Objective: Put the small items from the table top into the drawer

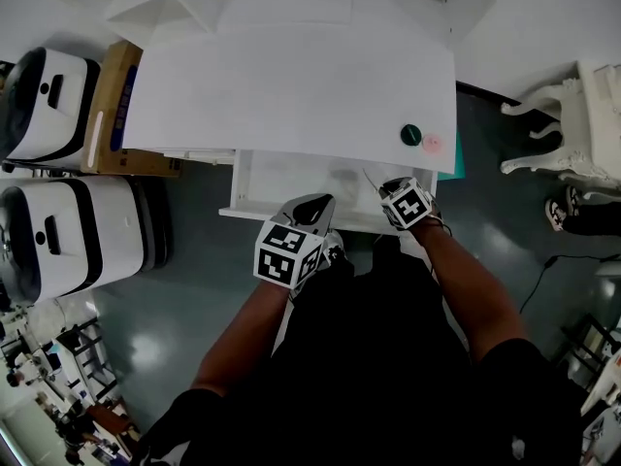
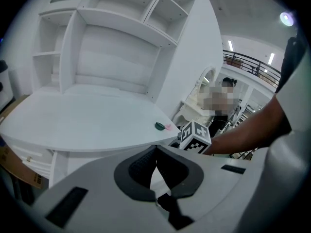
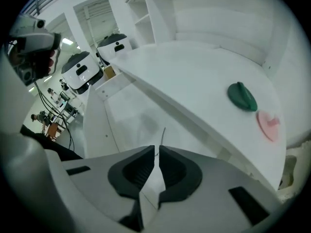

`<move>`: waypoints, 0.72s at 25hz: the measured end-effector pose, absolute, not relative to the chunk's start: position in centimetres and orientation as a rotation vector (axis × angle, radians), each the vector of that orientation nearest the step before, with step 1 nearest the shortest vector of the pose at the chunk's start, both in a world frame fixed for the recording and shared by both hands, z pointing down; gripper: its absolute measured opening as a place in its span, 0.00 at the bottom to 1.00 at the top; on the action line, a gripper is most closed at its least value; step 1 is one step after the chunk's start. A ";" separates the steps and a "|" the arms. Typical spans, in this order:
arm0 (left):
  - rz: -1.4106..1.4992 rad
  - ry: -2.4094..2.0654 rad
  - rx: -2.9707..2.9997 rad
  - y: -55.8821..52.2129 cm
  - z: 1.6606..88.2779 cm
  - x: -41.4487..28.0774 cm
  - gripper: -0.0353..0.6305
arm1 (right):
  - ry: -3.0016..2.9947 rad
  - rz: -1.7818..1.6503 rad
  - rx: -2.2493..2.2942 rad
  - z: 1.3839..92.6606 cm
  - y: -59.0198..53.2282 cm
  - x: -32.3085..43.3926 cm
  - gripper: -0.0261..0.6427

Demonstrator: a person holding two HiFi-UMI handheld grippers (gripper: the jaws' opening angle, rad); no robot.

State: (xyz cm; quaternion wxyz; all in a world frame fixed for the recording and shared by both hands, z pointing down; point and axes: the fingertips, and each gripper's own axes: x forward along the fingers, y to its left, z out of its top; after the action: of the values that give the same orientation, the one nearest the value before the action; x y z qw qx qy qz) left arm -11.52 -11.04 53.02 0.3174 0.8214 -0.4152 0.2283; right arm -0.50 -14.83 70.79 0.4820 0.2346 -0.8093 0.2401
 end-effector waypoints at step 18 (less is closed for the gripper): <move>0.529 -1.078 2.311 -12.3 47.7 -9.9 0.07 | -2.455 0.695 0.903 50.3 -15.0 0.0 0.09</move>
State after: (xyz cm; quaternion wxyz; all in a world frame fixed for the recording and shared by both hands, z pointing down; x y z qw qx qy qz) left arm -9.94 -12.32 47.73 0.2656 0.8555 -0.3991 0.1959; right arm -0.03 -14.99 50.31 0.2158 0.3259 -0.8857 0.2506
